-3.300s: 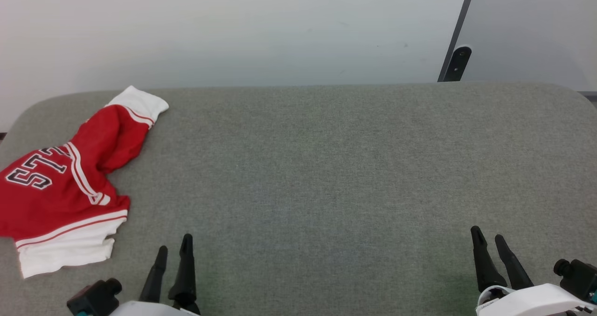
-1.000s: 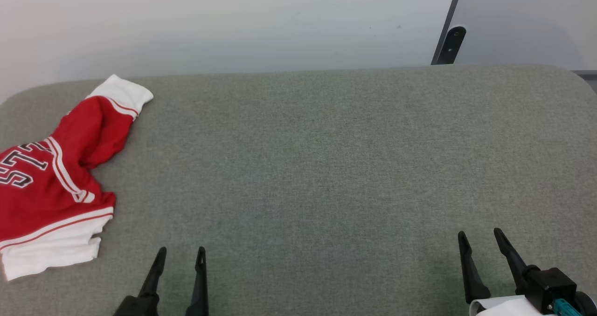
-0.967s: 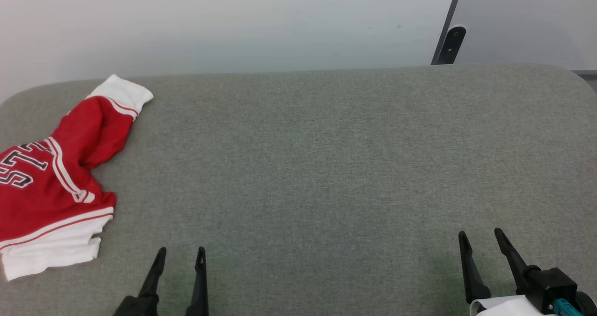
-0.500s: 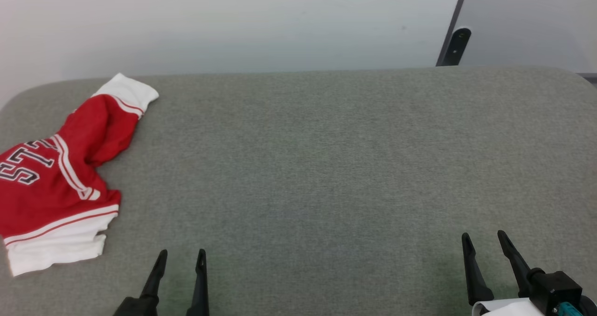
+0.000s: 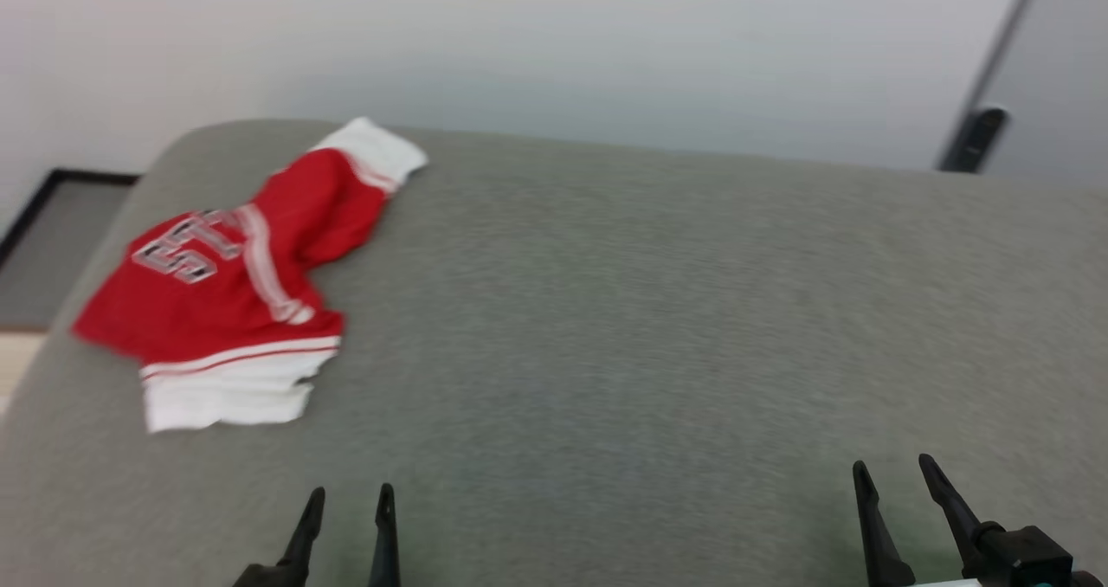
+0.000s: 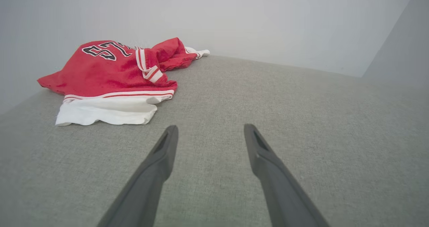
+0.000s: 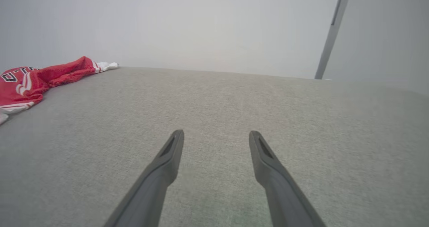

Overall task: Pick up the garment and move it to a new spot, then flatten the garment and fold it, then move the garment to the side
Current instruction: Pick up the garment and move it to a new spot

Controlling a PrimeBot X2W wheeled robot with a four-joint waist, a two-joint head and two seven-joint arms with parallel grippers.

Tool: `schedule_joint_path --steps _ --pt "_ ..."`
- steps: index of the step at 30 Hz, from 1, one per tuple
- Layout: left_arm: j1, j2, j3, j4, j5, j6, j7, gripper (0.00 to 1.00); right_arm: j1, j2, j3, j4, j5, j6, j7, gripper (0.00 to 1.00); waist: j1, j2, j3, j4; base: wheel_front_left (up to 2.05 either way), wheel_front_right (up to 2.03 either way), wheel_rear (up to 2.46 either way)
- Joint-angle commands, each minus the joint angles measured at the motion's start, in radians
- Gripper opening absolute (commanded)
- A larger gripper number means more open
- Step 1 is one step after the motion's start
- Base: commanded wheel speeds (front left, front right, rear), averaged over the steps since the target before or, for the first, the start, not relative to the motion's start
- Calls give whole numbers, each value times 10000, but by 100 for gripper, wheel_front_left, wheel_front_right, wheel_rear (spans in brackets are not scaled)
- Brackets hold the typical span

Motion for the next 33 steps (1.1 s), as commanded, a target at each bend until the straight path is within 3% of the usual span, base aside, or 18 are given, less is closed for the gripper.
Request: schedule_joint_path --steps 1,12,25,33 --pt "99 23 -39 18 -60 34 -7 100 125 -39 26 -58 -39 4 40 100 0 0 -243 1222 0 0 0" --pt "414 27 -277 -166 -414 323 -7 100 -16 -276 598 -222 95 4 372 100 0 0 -220 3484 0 0 0" --pt "1028 16 -186 -1248 -1306 1302 -6 100 -1510 -1025 2152 227 570 2 772 100 0 0 302 3756 0 0 0" --pt "873 16 -89 -1442 -1401 1244 -6 100 -1563 -1119 2267 480 757 2 589 100 0 0 204 3684 0 0 0"
